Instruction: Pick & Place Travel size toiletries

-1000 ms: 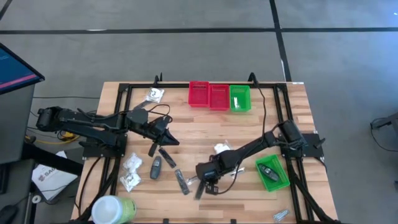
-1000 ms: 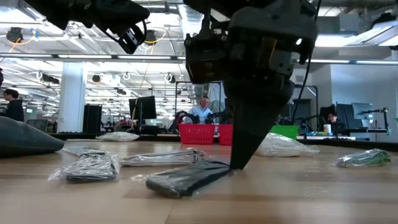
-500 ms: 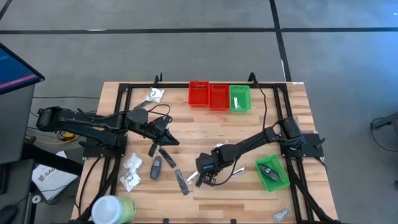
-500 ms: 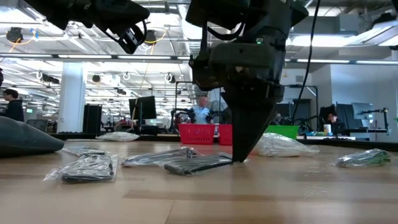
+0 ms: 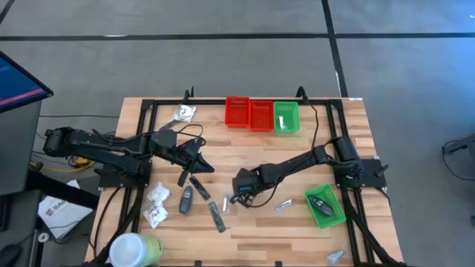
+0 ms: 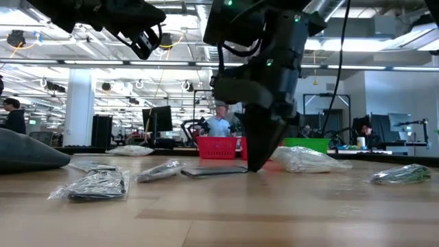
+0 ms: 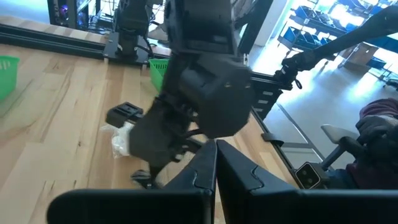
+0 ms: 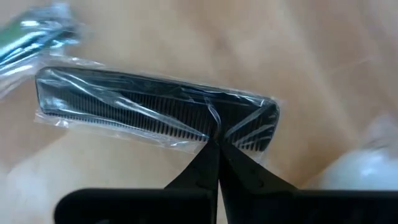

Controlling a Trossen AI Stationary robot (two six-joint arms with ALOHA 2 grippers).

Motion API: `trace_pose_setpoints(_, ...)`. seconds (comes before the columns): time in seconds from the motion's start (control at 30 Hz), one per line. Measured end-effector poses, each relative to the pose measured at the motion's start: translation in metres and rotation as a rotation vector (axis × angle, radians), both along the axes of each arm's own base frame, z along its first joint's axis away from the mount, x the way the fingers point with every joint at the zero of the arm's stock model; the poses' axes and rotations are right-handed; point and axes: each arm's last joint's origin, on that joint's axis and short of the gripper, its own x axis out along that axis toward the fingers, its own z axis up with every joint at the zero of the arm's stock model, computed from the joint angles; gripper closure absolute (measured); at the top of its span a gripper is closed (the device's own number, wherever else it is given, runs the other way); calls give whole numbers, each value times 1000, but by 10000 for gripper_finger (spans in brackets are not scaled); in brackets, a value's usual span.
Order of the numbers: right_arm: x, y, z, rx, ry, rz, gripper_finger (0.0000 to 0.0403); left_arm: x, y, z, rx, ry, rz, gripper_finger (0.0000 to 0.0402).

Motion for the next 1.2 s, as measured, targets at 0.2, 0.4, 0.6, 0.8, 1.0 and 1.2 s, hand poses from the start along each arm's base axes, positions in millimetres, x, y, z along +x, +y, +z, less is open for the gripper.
trace_pose_setpoints(0.2, 3, -16, 0, -12, -11, -92, 403, 0, 0, 0, 1, 0, 3, 399)
trace_pose_setpoints(0.4, 3, -32, 0, -50, -5, -179, 403, 0, 0, 0, 1, 0, 3, 399)
trace_pose_setpoints(0.6, 5, -49, -1, -61, -8, -237, 403, 0, 0, 0, 1, 0, 3, 399)
trace_pose_setpoints(0.8, 11, -58, 7, -111, -40, -242, 403, 0, 3, -3, 25, 26, 105, 399)
trace_pose_setpoints(1.0, 18, -48, 20, -121, -82, -175, 403, -1, 10, -11, 88, 105, 324, 399)
trace_pose_setpoints(1.2, 20, -40, 29, -144, -128, -123, 403, 13, 2, -34, 76, 217, 347, 399)
